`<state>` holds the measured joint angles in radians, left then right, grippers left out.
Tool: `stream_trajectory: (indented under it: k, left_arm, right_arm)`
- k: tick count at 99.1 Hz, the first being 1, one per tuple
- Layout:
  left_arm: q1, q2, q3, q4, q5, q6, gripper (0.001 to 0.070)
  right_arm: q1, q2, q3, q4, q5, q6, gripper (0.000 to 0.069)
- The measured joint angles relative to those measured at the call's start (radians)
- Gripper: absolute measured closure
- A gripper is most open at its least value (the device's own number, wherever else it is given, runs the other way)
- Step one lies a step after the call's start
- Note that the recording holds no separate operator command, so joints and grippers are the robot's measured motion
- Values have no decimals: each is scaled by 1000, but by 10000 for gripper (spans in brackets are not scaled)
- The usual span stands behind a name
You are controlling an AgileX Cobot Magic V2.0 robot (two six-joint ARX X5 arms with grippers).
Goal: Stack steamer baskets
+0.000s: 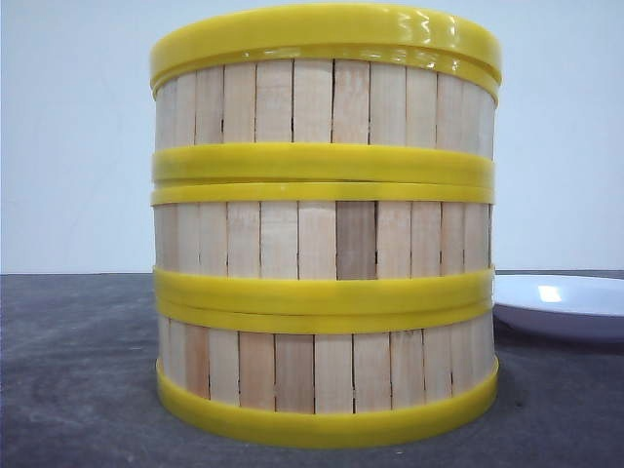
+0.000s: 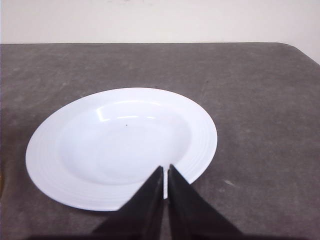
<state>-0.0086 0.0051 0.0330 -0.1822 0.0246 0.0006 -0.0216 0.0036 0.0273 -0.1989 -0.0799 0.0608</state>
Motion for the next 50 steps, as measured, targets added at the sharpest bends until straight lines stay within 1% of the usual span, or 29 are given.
stream_trajectory:
  k: [50]
  left_arm:
    - [0,0,0,0,0,0,681]
  right_arm:
    - [0,0,-3,32,0,-1,682]
